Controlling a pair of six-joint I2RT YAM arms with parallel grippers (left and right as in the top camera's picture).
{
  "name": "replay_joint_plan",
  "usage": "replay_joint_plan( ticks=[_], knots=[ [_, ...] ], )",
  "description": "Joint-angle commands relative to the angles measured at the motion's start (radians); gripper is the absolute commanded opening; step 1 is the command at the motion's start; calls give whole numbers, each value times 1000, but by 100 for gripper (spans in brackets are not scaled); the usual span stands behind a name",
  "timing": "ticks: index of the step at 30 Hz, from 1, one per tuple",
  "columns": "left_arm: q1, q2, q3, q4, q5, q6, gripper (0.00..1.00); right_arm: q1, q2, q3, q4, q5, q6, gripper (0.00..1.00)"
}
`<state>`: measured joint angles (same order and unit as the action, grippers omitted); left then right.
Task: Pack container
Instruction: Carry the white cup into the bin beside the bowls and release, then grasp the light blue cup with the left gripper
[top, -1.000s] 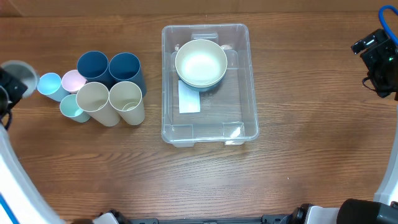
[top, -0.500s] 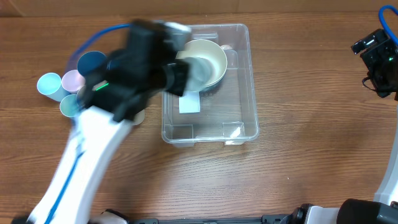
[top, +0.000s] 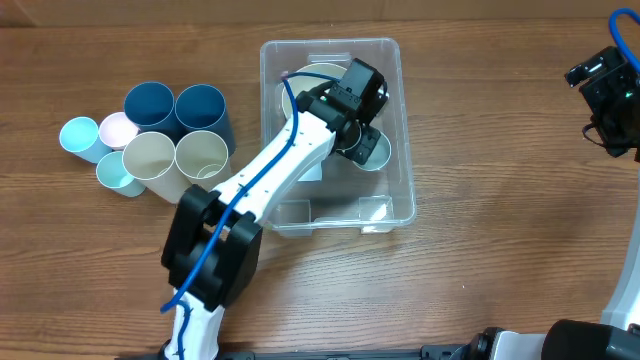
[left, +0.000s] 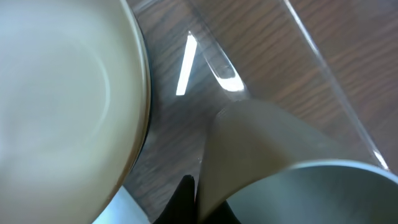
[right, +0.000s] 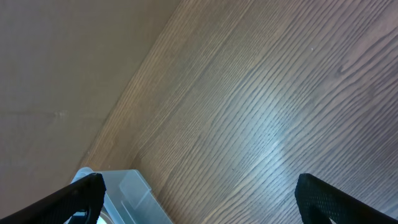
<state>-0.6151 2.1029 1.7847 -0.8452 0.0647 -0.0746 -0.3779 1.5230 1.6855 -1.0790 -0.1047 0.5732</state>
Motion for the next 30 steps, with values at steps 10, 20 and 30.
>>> replay_joint_plan(
  ticks=[10, 20, 30],
  knots=[
    [0, 3, 11, 42, -53, -46, 19, 1, -17, 3, 2, -2, 4, 100],
    [43, -195, 330, -303, -150, -58, 54, 1, -17, 3, 3, -2, 4, 100],
    [659, -389, 434, -670, -242, -264, 71, 1, -17, 3, 2, -2, 4, 100]
  ],
)
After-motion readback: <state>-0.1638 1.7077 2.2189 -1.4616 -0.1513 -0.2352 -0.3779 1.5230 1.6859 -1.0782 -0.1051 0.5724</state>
